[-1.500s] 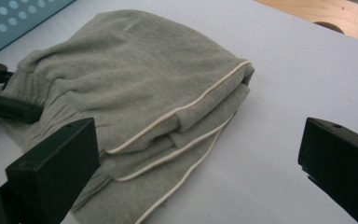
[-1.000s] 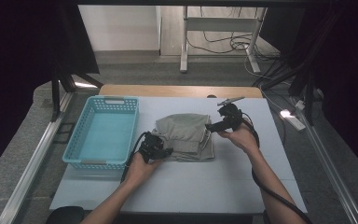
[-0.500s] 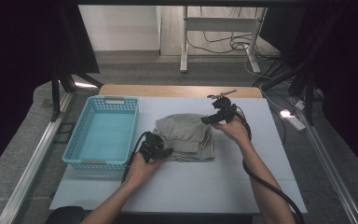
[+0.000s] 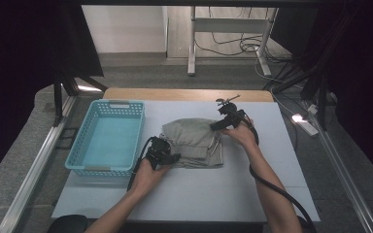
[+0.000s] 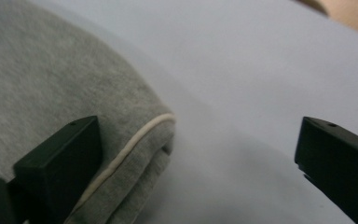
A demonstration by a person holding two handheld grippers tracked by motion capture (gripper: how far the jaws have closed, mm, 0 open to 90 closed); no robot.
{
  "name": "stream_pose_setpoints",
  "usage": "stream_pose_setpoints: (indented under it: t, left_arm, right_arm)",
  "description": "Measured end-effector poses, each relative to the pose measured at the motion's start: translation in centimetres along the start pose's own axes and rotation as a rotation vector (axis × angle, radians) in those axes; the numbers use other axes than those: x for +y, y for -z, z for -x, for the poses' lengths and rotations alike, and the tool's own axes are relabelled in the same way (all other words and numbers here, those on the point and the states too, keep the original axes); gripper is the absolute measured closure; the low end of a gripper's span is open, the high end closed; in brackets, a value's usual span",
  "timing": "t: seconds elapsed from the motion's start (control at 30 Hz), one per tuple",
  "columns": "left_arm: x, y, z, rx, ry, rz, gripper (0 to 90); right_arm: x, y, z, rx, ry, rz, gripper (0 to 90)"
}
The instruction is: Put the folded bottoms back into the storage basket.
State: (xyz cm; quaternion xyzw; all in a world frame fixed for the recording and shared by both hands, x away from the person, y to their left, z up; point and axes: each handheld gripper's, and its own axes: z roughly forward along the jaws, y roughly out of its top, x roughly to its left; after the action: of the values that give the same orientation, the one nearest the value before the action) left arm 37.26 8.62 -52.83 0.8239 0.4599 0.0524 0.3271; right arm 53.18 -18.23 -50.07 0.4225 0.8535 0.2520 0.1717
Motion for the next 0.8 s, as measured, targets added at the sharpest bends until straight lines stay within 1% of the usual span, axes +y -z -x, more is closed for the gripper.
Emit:
stream_pose_setpoints:
  t: [0.03,0.07,0.1,0.13,0.17,0.2,0.23,0.3,0.33,0.4,0.43,0.47,0.5,0.53,0.63,0.67,0.73,0.8]
  left_arm:
    - [0.0,0.0,0.0,0.0,0.001,-0.001,63.4]
    - [0.0,0.0,0.0,0.001,0.001,-0.001,63.2]
    - [0.0,0.0,0.0,0.001,0.001,-0.001,63.0]
    - [0.0,0.0,0.0,0.003,0.002,-0.002,63.0]
    - [0.1,0.0,0.1,0.005,0.011,-0.004,62.7]
    - [0.2,0.0,0.2,0.011,0.013,-0.01,62.3]
    - [0.2,0.0,0.2,0.016,0.011,-0.014,61.9]
    - [0.3,0.0,0.3,0.024,0.007,-0.018,61.5]
    - [0.3,0.0,0.3,0.022,0.006,-0.018,61.4]
    - [0.2,0.0,0.2,0.016,0.005,-0.013,61.5]
    - [0.2,0.0,0.2,0.015,0.002,-0.012,61.6]
    - [0.2,0.0,0.2,0.015,0.0,-0.011,61.7]
    - [0.2,0.0,0.2,0.014,-0.003,-0.009,62.0]
    - [0.1,0.0,0.2,0.013,-0.006,-0.003,62.2]
    - [0.0,0.0,0.0,0.007,-0.024,0.008,63.4]
    - [-0.1,0.0,0.0,0.003,-0.019,0.009,64.1]
    - [0.0,0.0,-0.1,-0.007,0.017,0.014,66.0]
    - [0.0,0.0,0.0,-0.007,0.025,0.018,67.8]
  right_arm:
    - [-0.1,-0.2,0.0,0.012,0.0,-0.015,4.1]
    - [-0.4,-0.7,0.0,0.038,-0.02,-0.029,6.1]
    - [-0.4,-0.7,0.0,0.038,-0.02,-0.029,6.1]
    - [-0.4,-0.7,0.1,0.053,-0.034,-0.038,7.7]
    - [-0.4,-0.8,0.1,0.078,-0.049,-0.041,12.0]
    - [-0.5,-0.7,0.3,0.115,-0.06,-0.043,18.1]
    - [-0.6,-0.7,0.2,0.131,-0.068,-0.035,22.6]
    - [-0.7,-0.6,0.2,0.156,-0.071,-0.035,29.2]
    - [-0.7,-0.5,0.1,0.17,-0.076,-0.034,34.7]
    - [-0.7,-0.3,-0.2,0.2,-0.064,-0.031,47.2]
    - [-0.7,-0.2,-0.3,0.212,-0.047,-0.03,55.9]
    - [-0.6,-0.1,-0.6,0.221,-0.028,-0.029,59.8]
    - [-0.5,0.0,-1.0,0.208,-0.007,-0.028,62.5]
    - [-0.4,0.1,-1.1,0.202,0.003,-0.038,64.2]
    - [0.0,0.3,-1.5,0.175,-0.004,-0.067,68.1]
    - [0.1,0.4,-1.6,0.168,-0.002,-0.069,69.7]
    - [0.2,0.5,-1.8,0.156,0.017,-0.075,72.2]
    - [0.3,0.6,-1.9,0.156,0.002,-0.075,73.6]
